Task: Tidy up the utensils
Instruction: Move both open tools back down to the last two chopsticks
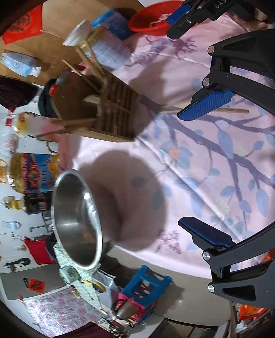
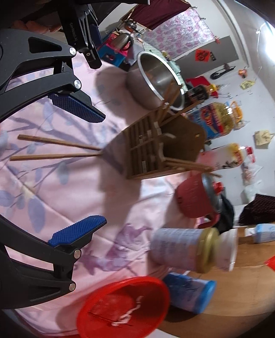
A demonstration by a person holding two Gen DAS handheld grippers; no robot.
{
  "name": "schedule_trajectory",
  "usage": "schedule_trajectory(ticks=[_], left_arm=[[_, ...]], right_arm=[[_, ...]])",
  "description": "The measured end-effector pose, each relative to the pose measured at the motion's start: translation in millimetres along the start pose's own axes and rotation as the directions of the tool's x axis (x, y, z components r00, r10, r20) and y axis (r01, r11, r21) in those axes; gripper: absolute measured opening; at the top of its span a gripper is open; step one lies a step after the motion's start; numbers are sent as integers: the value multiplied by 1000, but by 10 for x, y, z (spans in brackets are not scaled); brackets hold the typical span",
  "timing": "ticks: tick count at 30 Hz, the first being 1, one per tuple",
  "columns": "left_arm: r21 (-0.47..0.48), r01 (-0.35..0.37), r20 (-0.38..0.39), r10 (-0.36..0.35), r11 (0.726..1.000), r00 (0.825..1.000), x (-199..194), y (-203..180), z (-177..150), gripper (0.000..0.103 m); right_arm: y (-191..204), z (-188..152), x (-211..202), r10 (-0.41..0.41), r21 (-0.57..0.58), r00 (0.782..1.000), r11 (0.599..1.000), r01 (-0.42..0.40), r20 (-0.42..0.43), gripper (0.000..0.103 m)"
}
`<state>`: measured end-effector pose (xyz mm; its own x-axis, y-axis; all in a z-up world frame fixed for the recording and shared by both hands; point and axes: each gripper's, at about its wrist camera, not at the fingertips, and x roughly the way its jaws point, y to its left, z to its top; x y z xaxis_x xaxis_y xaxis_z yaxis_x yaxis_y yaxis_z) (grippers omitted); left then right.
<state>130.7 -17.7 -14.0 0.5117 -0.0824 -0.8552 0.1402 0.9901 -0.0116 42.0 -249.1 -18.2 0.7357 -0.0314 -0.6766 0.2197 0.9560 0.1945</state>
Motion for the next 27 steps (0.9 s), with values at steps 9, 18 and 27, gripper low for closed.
schedule_trajectory(ticks=[9, 18, 27], left_arm=[[14, -6, -94, 7, 1000, 996, 273, -13, -261, 91], [-14, 12, -146, -14, 1000, 989, 365, 45, -367, 91], [-7, 11, -170, -12, 1000, 985, 424, 182, -518, 91]], right_arm=[[110, -217, 102, -11, -60, 998, 998, 8, -56, 87], [148, -344, 166, -20, -76, 995, 997, 13, -97, 87], [171, -575, 177, -45, -61, 989, 997, 37, -138, 87]])
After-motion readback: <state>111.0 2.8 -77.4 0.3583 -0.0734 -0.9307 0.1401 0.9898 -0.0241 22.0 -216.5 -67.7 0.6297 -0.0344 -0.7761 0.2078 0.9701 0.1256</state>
